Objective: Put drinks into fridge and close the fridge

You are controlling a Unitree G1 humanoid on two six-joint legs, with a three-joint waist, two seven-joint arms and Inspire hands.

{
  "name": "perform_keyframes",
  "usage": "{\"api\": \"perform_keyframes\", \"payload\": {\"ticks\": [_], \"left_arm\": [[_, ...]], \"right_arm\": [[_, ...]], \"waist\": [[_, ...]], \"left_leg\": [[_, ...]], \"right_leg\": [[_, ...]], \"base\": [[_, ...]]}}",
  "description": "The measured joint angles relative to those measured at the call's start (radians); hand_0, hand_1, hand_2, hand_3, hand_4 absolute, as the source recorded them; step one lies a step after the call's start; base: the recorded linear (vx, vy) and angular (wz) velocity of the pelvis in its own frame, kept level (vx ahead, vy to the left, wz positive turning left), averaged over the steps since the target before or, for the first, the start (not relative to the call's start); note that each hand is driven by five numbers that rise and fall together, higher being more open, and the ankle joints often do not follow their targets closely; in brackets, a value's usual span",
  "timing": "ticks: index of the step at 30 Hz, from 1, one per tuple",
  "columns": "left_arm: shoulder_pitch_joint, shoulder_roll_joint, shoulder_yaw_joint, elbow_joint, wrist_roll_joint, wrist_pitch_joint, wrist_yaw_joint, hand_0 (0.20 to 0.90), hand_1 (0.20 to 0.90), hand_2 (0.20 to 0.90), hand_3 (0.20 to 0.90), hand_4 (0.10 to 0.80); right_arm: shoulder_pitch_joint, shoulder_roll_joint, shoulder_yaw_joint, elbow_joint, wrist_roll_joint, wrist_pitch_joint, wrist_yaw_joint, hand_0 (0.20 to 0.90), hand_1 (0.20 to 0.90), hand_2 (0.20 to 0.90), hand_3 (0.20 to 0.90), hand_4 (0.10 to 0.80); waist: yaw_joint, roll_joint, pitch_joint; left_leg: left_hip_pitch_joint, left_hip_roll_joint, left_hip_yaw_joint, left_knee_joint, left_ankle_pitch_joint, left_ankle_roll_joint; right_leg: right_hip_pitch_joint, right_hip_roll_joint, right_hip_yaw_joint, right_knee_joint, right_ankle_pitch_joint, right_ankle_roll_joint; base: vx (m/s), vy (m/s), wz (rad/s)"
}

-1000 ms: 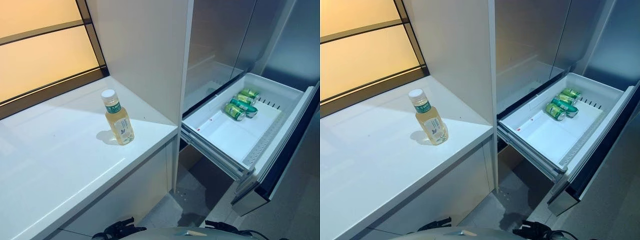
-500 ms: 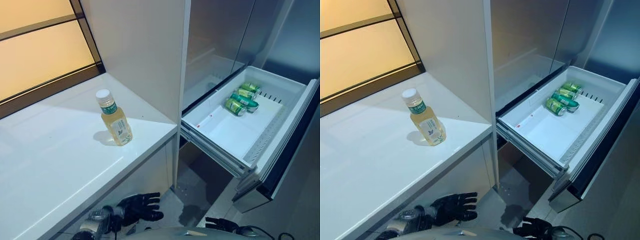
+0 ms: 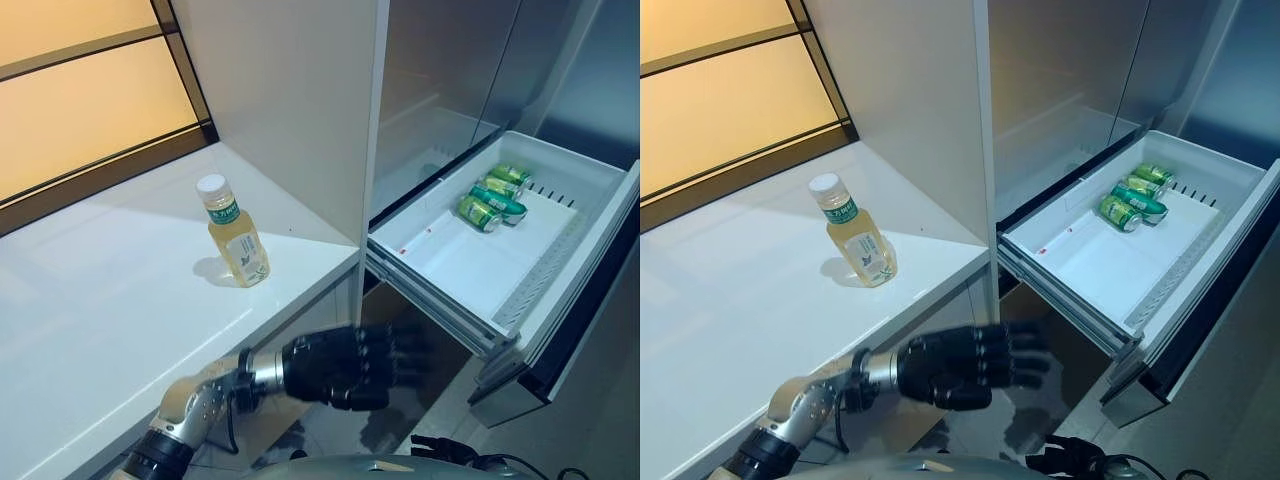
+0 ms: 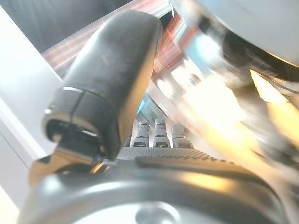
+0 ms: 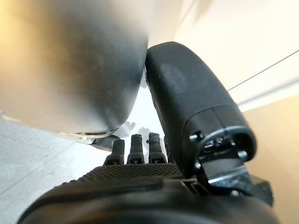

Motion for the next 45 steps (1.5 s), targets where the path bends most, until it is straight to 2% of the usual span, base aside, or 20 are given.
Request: {"api": "perform_keyframes", "payload": {"ticks": [5, 7, 9, 12, 16, 18, 21, 25, 30, 34, 36, 41, 45], "left_arm": [[-0.089, -0.073, 0.003, -0.109, -0.226, -0.141, 0.090, 0.900, 0.900, 0.900, 0.900, 0.800], [-0.102, -0.074, 0.003, -0.135, -0.241, -0.223, 0.127, 0.900, 0.900, 0.900, 0.900, 0.800], [-0.107, -0.048, 0.003, -0.151, -0.222, -0.352, 0.181, 0.900, 0.900, 0.900, 0.900, 0.800], [-0.117, -0.006, 0.020, -0.168, -0.082, -0.600, 0.288, 0.900, 0.900, 0.900, 0.900, 0.800], [-0.128, 0.016, 0.128, -0.170, 0.112, -0.828, 0.469, 0.900, 0.900, 0.900, 0.900, 0.800], [-0.131, 0.012, 0.200, -0.170, 0.191, -0.903, 0.574, 0.900, 0.900, 0.900, 0.900, 0.800], [-0.136, 0.011, 0.242, -0.171, 0.345, -0.966, 0.726, 0.900, 0.900, 0.900, 0.900, 0.800], [-0.135, 0.025, 0.249, -0.171, 0.579, -0.994, 0.899, 0.900, 0.900, 0.900, 0.900, 0.800], [-0.139, 0.094, 0.249, -0.171, 0.713, -1.004, 1.014, 0.900, 0.900, 0.900, 0.900, 0.800], [-0.139, 0.098, 0.244, -0.165, 0.668, -0.926, 1.023, 0.900, 0.900, 0.900, 0.900, 0.800], [-0.139, 0.095, 0.230, -0.150, 0.626, -0.888, 1.021, 0.900, 0.900, 0.900, 0.900, 0.800], [-0.131, 0.087, 0.195, -0.075, 0.551, -0.838, 0.989, 0.900, 0.900, 0.900, 0.900, 0.800], [-0.115, 0.054, 0.194, -0.073, 0.451, -0.800, 0.941, 0.900, 0.900, 0.900, 0.900, 0.800]], "right_arm": [[-0.002, -0.001, 0.033, 0.002, 0.000, -0.004, -0.012, 0.900, 0.900, 0.900, 0.900, 0.800], [-0.002, -0.001, 0.052, 0.005, 0.000, -0.006, -0.021, 0.900, 0.900, 0.900, 0.900, 0.800], [-0.002, -0.001, 0.062, 0.005, 0.000, -0.012, -0.023, 0.900, 0.900, 0.900, 0.900, 0.800], [0.001, 0.005, 0.063, 0.007, 0.000, -0.016, -0.024, 0.900, 0.900, 0.900, 0.900, 0.800], [0.003, 0.012, 0.086, 0.014, 0.000, -0.024, -0.036, 0.900, 0.900, 0.900, 0.900, 0.800], [0.002, 0.015, 0.099, 0.021, 0.000, -0.031, -0.041, 0.900, 0.900, 0.900, 0.900, 0.800], [-0.004, 0.024, 0.110, 0.050, 0.002, -0.029, -0.046, 0.900, 0.900, 0.900, 0.900, 0.800], [-0.014, 0.032, 0.131, 0.065, 0.003, -0.026, -0.058, 0.900, 0.900, 0.900, 0.900, 0.800], [-0.022, 0.032, 0.132, 0.070, 0.008, -0.027, -0.059, 0.900, 0.900, 0.900, 0.900, 0.800], [-0.034, 0.032, 0.132, 0.070, 0.007, -0.026, -0.056, 0.900, 0.900, 0.900, 0.900, 0.800], [-0.044, 0.031, 0.132, 0.070, 0.006, -0.023, -0.046, 0.900, 0.900, 0.900, 0.900, 0.800], [-0.058, 0.029, 0.129, 0.070, -0.002, -0.016, -0.033, 0.900, 0.900, 0.900, 0.900, 0.800], [-0.062, 0.027, 0.128, 0.070, -0.020, -0.015, -0.018, 0.900, 0.900, 0.900, 0.900, 0.800]], "waist": [[-0.001, 0.003, -0.006], [0.000, 0.000, -0.007], [0.000, -0.003, -0.010], [0.004, -0.011, -0.015], [0.031, -0.023, -0.019], [0.054, -0.031, -0.020], [0.100, -0.045, -0.024], [0.150, -0.052, -0.016], [0.159, -0.051, 0.000], [0.168, -0.047, 0.015], [0.166, -0.038, 0.027], [0.160, -0.020, 0.047], [0.159, -0.015, 0.051]], "left_leg": [[0.018, 0.000, -0.009, -0.001, 0.000, -0.001], [0.018, 0.000, -0.014, -0.001, 0.001, -0.002], [0.013, 0.001, -0.022, -0.001, 0.004, -0.003], [0.002, 0.000, -0.049, -0.001, 0.015, -0.006], [-0.011, 0.003, -0.082, 0.003, 0.026, -0.012], [-0.022, 0.003, -0.107, 0.004, 0.035, -0.015], [-0.041, 0.002, -0.142, 0.004, 0.049, -0.021], [-0.060, 0.007, -0.172, 0.003, 0.054, -0.024], [-0.094, 0.016, -0.149, 0.019, 0.049, -0.028], [-0.093, 0.017, -0.135, 0.020, 0.061, -0.014], [-0.088, 0.013, -0.135, 0.019, 0.073, -0.030], [-0.077, 0.009, -0.134, 0.020, 0.074, -0.030], [-0.076, 0.018, -0.134, 0.019, 0.077, -0.035]], "right_leg": [[0.024, 0.002, -0.011, 0.000, 0.000, 0.000], [0.028, 0.003, -0.014, 0.000, 0.000, 0.000], [0.030, 0.009, -0.021, 0.000, -0.003, 0.004], [0.031, 0.012, -0.044, 0.000, -0.003, 0.003], [0.030, 0.019, -0.075, -0.001, -0.004, 0.002], [0.030, 0.022, -0.099, 0.000, -0.006, 0.000], [0.029, 0.027, -0.132, 0.000, -0.008, -0.001], [0.027, 0.034, -0.156, 0.002, -0.011, -0.005], [0.013, 0.034, -0.174, 0.011, -0.015, -0.012], [0.014, 0.032, -0.177, 0.011, -0.015, -0.012], [0.016, 0.034, -0.177, 0.007, -0.015, -0.012], [0.030, 0.032, -0.177, 0.001, -0.015, -0.011], [0.030, 0.037, -0.176, 0.003, -0.016, -0.012]], "base": [[0.009, -0.050, 0.06], [-0.024, -0.070, 0.08], [-0.037, -0.092, 0.11], [-0.043, -0.105, 0.24], [-0.032, -0.107, 0.25], [-0.042, -0.130, 0.33], [-0.066, -0.147, 0.34], [-0.061, -0.078, 0.26], [-0.033, -0.027, 0.17], [-0.006, 0.008, 0.02], [-0.002, 0.038, 0.03], [0.001, 0.011, 0.01], [0.000, 0.000, 0.00]]}}
